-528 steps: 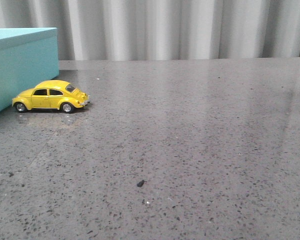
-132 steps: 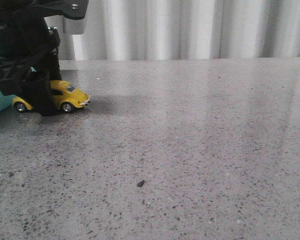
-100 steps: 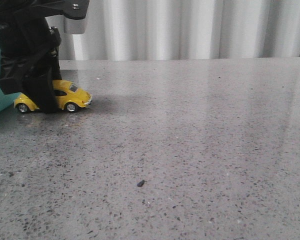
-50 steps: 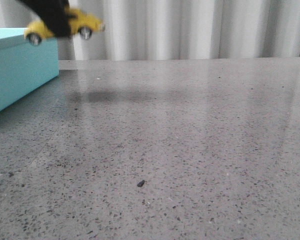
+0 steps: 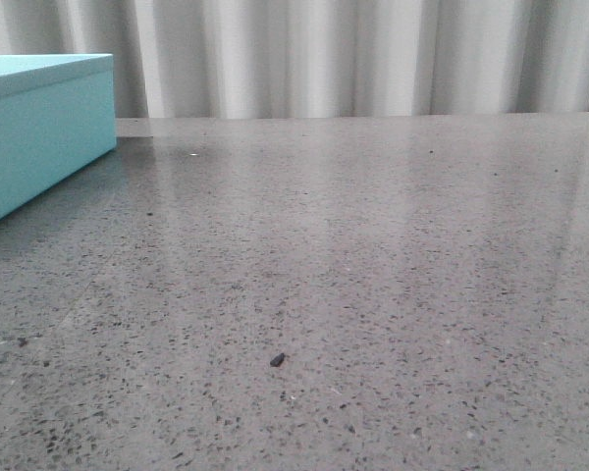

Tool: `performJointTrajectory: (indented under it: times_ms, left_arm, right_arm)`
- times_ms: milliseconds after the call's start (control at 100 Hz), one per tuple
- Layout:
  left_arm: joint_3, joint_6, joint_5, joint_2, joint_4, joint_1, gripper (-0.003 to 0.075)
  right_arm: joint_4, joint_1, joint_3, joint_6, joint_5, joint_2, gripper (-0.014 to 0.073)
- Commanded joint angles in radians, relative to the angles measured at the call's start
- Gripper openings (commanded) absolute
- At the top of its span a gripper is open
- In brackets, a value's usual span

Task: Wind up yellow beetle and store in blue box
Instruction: 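Lift the beetle with the left gripper over the blue box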

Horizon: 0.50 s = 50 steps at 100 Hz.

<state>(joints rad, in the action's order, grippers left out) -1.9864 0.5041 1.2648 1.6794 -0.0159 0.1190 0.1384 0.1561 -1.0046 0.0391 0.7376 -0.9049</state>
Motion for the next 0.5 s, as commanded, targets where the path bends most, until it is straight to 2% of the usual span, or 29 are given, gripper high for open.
performJointTrajectory:
  times_ms: [0, 200, 490]
  left_arm:
    - [0.004, -0.118, 0.005, -0.048, -0.006, -0.057, 0.0038]
    - [0.147, -0.154, 0.005, -0.037, -0.062, -0.144, 0.0038]
    - [0.288, -0.148, 0.003, 0.077, -0.109, -0.151, 0.0045]
  right_arm:
    - [0.007, -0.002, -0.024, 0.007, -0.079, 0.013, -0.0061]
    - [0.007, -0.002, -0.024, 0.007, -0.083, 0.013, -0.0061]
    - [0.007, -0.002, -0.024, 0.007, -0.082, 0.013, -0.0061]
